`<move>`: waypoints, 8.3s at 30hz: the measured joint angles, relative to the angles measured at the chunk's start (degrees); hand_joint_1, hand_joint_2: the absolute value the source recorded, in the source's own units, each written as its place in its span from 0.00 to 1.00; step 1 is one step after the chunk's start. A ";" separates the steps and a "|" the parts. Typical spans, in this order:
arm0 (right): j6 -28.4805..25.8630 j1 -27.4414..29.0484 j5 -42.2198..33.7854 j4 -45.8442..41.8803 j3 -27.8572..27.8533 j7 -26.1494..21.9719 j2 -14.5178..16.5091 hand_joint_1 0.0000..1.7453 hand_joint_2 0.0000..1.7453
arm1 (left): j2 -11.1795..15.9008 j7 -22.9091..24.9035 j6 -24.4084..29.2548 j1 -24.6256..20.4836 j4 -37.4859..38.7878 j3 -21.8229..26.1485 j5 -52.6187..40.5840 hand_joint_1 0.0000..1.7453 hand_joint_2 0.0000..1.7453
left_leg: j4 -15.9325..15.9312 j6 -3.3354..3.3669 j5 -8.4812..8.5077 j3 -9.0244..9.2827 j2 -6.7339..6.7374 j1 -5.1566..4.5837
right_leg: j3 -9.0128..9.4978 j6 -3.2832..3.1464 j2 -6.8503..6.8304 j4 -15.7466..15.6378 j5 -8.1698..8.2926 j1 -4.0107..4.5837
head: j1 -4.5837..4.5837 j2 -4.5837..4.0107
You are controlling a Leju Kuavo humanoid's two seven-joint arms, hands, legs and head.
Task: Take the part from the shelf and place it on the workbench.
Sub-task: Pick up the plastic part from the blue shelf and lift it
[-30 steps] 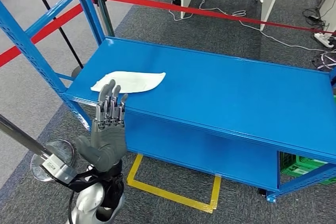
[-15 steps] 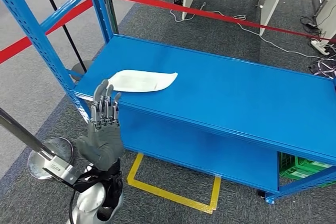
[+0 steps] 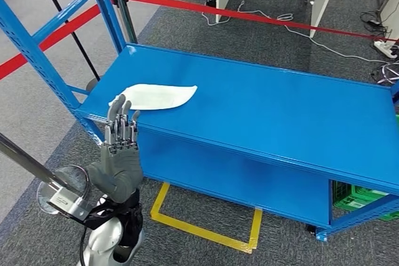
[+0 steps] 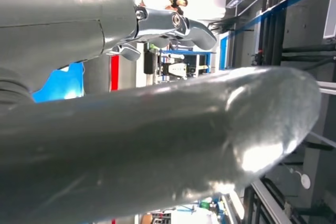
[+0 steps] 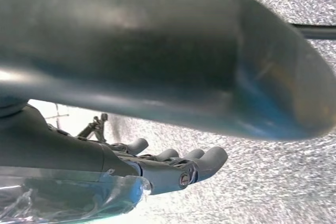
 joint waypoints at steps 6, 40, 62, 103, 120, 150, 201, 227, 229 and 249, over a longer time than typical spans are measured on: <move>0.19 0.10 0.00 0.00 -0.04 -0.02 0.00 0.00 0.00 | 0.02 -0.24 -0.58 0.07 -0.02 -0.02 0.02 0.00 0.00 | -5.70 1.10 5.20 2.66 0.29 -0.24 | 1.10 0.24 0.02 0.05 -1.32 0.26 | -0.02 0.00; 1.10 -0.03 -0.03 0.04 -0.32 3.12 -0.02 0.00 0.00 | -0.05 -0.43 -0.71 0.39 -0.47 -0.02 0.75 0.00 0.00 | -10.47 1.59 3.20 6.26 0.06 -0.31 | -3.89 1.53 0.00 0.09 4.25 0.51 | -0.04 0.00; 3.75 0.13 1.45 0.02 -2.48 0.31 -0.01 0.00 0.00 | 0.03 -0.25 -0.81 0.44 -0.76 -0.06 0.62 0.00 0.00 | 2.45 0.57 -1.64 -0.58 0.08 -0.30 | -0.29 0.26 -0.22 -0.21 0.89 0.26 | 0.12 0.00; 5.59 -0.07 0.69 -0.17 -3.07 1.61 -0.42 0.00 1.00 | -0.08 -0.26 -2.06 0.58 -0.81 0.14 0.75 0.00 0.00 | -10.48 1.57 5.39 5.26 -0.23 -0.10 | -0.89 2.20 0.81 0.83 0.50 0.05 | 0.62 0.00; 4.78 -0.05 0.29 -0.17 -4.81 1.61 -0.11 0.00 1.00 | 1.21 8.92 5.07 -2.17 1.73 0.40 -14.57 0.00 0.00 | -10.48 1.56 5.40 5.26 -0.23 -0.12 | -0.88 2.21 0.79 0.80 0.53 0.03 | 0.61 0.00; 4.18 -0.33 1.73 -0.17 -7.74 -0.38 -0.09 0.00 1.00 | 17.77 27.27 -13.91 -30.60 34.09 -3.26 -40.16 0.00 1.00 | -10.48 1.30 5.75 5.20 -0.24 -0.05 | -0.96 1.98 0.78 0.83 0.86 0.11 | 0.62 0.00; 4.69 -0.99 4.98 -0.17 -7.88 -0.86 -0.39 0.00 1.00 | 19.02 30.01 -7.60 -39.18 53.57 -8.85 -44.95 1.00 1.00 | -10.48 1.27 5.77 5.15 -0.24 -0.05 | -0.98 1.97 0.78 0.82 0.87 0.11 | 0.61 0.00; 4.72 -0.99 5.18 -0.17 -8.35 -1.19 -0.44 0.00 1.00 | 19.04 29.47 -7.08 -37.50 52.93 -5.45 -45.52 1.00 1.00 | -10.48 1.25 5.79 5.16 -0.24 -0.05 | -0.96 1.97 0.77 0.83 0.88 0.11 | 0.62 0.00; 4.73 -0.99 5.18 -0.17 -8.35 -1.19 -0.44 0.00 1.00 | 19.06 29.47 -7.05 -37.45 52.85 -5.41 -45.51 1.00 1.00 | -10.48 1.25 5.79 5.16 -0.24 -0.05 | -0.96 1.96 0.77 0.83 0.88 0.11 | 0.62 0.00; 4.72 -1.02 5.38 -0.17 -8.71 -1.15 -0.59 0.00 1.00 | 18.41 29.88 -5.23 -35.82 50.78 -2.85 -46.63 1.00 1.00 | -10.48 1.24 5.79 5.17 -0.24 -0.05 | -0.97 1.96 0.77 0.83 0.88 0.11 | 0.61 0.00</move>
